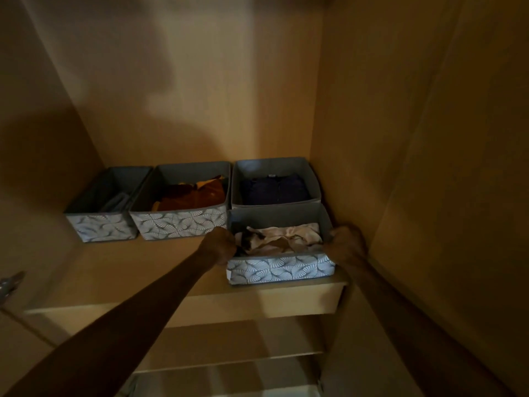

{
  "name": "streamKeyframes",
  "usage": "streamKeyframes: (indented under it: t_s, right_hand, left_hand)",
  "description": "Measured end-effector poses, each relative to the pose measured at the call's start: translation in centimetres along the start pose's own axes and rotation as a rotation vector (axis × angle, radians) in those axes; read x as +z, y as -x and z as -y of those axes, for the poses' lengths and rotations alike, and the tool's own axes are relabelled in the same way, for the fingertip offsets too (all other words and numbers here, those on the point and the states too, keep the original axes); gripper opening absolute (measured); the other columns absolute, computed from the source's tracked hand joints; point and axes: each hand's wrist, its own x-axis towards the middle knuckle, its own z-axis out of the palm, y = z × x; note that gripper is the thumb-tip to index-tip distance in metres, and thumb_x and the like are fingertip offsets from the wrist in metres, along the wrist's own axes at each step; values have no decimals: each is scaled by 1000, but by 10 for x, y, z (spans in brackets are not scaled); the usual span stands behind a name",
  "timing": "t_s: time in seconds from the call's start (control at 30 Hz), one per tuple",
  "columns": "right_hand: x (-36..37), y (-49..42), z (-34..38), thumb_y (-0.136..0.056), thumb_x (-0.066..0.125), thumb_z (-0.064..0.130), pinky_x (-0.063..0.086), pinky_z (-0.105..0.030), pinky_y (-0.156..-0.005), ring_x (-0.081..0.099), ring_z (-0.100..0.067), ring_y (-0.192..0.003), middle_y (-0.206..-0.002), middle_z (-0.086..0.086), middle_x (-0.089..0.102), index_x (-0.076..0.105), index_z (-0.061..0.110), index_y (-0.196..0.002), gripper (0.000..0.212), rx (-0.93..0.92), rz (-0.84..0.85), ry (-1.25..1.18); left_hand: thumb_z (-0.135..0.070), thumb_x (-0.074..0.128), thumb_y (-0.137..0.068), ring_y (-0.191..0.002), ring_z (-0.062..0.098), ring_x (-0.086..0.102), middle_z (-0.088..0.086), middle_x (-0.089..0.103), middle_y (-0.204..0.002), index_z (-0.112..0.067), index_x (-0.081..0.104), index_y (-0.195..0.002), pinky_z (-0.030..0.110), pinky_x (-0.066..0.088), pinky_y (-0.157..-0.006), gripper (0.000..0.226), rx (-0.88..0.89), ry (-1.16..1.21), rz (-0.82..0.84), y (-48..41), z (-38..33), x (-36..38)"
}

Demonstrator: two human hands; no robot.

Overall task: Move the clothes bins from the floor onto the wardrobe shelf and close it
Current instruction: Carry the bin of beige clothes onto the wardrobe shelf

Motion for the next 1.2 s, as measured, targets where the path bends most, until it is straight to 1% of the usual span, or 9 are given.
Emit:
streamKeyframes:
  t_s: [0.1,0.2,0.43,0.67,0.87,0.97,1.03,1.1,1.2]
  right_hand:
    - [0,2,0,-76,64,13,45,-30,-66,65,-34,-82,-87,-18,70,65,7,-69,9,8,-60,27]
    - [2,3,1,-78,64,13,51,-34,-79,66,-36,-95,-100,-18,71,72,5,-90,17,6,-85,15]
    - [6,3,-3,-75,59,13,41,-28,-64,56,-32,-66,-62,-9,55,46,11,-50,29,17,-98,-22]
    - [10,9,-12,-80,58,15,51,-37,-67,58,-32,-64,-61,-12,60,57,6,-61,21,-68,-109,-67]
    - [22,37,-7,-87,56,9,52,-45,-89,64,-39,-97,-108,-22,68,67,7,-116,31,-137,-132,-86]
    - [34,64,-7,-87,59,23,43,-42,-103,52,-32,-122,-133,-16,56,64,22,-123,36,-169,-141,4]
    - [47,91,-7,-87,62,25,41,-37,-105,54,-31,-122,-145,-16,45,62,26,-127,40,-232,-151,-25]
    - [59,123,-6,-86,65,17,33,-23,-102,51,-28,-126,-147,-19,42,63,21,-127,40,-287,-96,-118]
    - [87,169,-3,-85,66,16,33,-21,-98,51,-28,-127,-144,-14,46,61,22,-128,43,-306,89,-152]
  left_hand:
    - [-9,60,-77,-83,33,70,20,72,-88,-3,74,-82,47,58,-76,16,25,4,-18,-3,6,5]
    - [-15,55,-60,-84,32,69,16,73,-83,-8,74,-75,45,57,-78,25,49,18,-13,-3,15,6]
    - [-21,59,-76,-95,32,67,14,74,-92,-11,72,-81,40,54,-83,16,30,142,-134,6,20,14]
    - [-5,61,-86,-116,27,60,14,66,-122,-5,69,-115,26,43,-98,30,77,230,-212,17,29,20]
    - [2,57,-88,-111,18,61,6,68,-116,-4,67,-118,9,39,-86,32,172,372,-262,50,46,22]
    - [0,57,-88,-118,18,58,5,64,-125,-7,64,-125,25,44,-99,38,119,442,-265,72,72,26]
    - [1,57,-86,-118,19,58,6,65,-125,-9,63,-125,30,44,-102,40,82,459,-263,91,97,30]
    - [1,60,-85,-114,20,61,7,67,-121,-8,66,-121,26,44,-97,38,27,475,-274,113,123,35]
    - [4,66,-81,-111,31,63,11,67,-112,-3,67,-114,38,48,-98,34,-35,596,-283,152,161,43]
